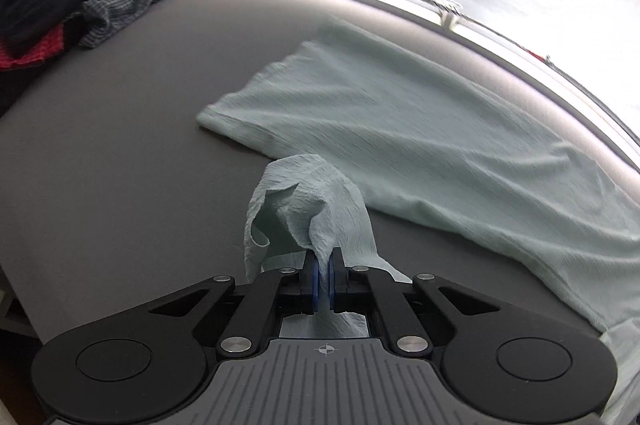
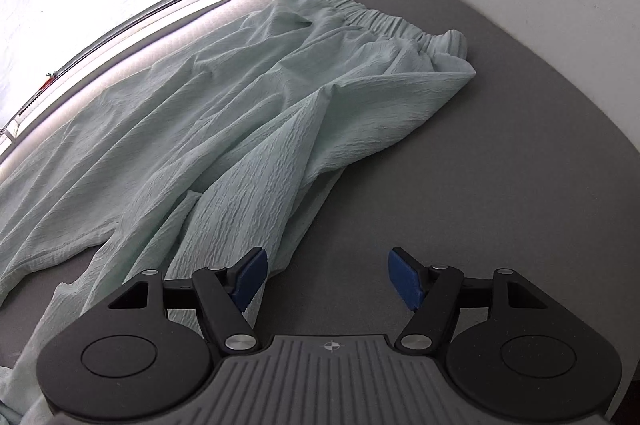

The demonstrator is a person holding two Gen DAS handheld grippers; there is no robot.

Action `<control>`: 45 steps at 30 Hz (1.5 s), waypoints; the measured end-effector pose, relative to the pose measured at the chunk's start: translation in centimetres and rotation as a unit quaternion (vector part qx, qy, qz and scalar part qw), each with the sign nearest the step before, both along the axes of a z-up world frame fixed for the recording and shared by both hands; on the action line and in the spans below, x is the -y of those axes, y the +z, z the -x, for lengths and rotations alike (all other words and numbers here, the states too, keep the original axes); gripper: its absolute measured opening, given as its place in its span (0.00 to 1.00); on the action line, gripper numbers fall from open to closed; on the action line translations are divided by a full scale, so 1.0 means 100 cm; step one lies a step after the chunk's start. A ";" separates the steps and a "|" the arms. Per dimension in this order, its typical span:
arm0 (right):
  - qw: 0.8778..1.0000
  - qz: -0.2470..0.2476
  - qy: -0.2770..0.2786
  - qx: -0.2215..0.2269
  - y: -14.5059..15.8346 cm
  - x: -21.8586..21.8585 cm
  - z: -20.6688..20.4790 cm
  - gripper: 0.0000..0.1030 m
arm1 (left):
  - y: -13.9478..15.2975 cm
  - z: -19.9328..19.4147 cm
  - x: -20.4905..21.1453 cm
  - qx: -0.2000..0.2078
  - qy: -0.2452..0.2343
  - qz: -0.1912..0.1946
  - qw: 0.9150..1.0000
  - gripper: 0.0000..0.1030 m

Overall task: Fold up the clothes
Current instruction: 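Pinch a trouser leg hem with the left gripper and lift it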

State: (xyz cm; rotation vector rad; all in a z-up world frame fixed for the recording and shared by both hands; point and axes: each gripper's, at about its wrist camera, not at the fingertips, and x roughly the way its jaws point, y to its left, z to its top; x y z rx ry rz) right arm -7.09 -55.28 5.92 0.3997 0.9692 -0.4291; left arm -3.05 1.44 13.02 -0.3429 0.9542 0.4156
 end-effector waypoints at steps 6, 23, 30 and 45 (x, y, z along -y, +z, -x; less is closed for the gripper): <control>1.000 -0.004 -0.014 0.001 0.003 0.005 0.005 0.70 | 0.022 0.001 -0.050 0.016 0.050 -0.028 0.998 0.07; 0.990 0.008 -0.135 0.044 0.001 0.106 -0.009 0.61 | -0.016 0.083 -0.100 -0.072 0.135 0.039 0.987 0.08; 0.993 0.028 -0.114 0.002 -0.021 0.143 -0.059 0.33 | -0.025 0.113 -0.089 -0.085 0.158 0.042 0.983 0.08; 0.986 0.063 -0.153 0.019 -0.012 0.159 -0.035 0.01 | -0.026 0.141 -0.075 -0.096 0.161 0.049 0.981 0.11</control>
